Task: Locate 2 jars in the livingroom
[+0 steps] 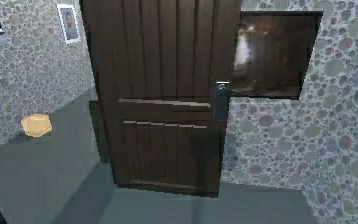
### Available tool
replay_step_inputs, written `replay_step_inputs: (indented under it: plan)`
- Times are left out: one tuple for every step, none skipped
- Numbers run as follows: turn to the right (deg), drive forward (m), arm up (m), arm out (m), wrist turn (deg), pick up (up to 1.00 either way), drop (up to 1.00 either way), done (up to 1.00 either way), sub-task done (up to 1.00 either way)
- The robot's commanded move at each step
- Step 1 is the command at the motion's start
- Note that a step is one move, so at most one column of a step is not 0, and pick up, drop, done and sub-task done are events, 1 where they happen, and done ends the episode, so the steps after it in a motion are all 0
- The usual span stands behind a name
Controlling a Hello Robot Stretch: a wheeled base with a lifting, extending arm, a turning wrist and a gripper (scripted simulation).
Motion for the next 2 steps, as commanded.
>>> replay_step_inputs:
  plan:
    - [0.0, 0.70, 0.00, 0.00, 0.0, 0.00, 0.00, 0.00, 0.00]
    - [-45.0, 0.00, 0.00, 0.00, 0.0, 0.00, 0.00, 0.00, 0.00]
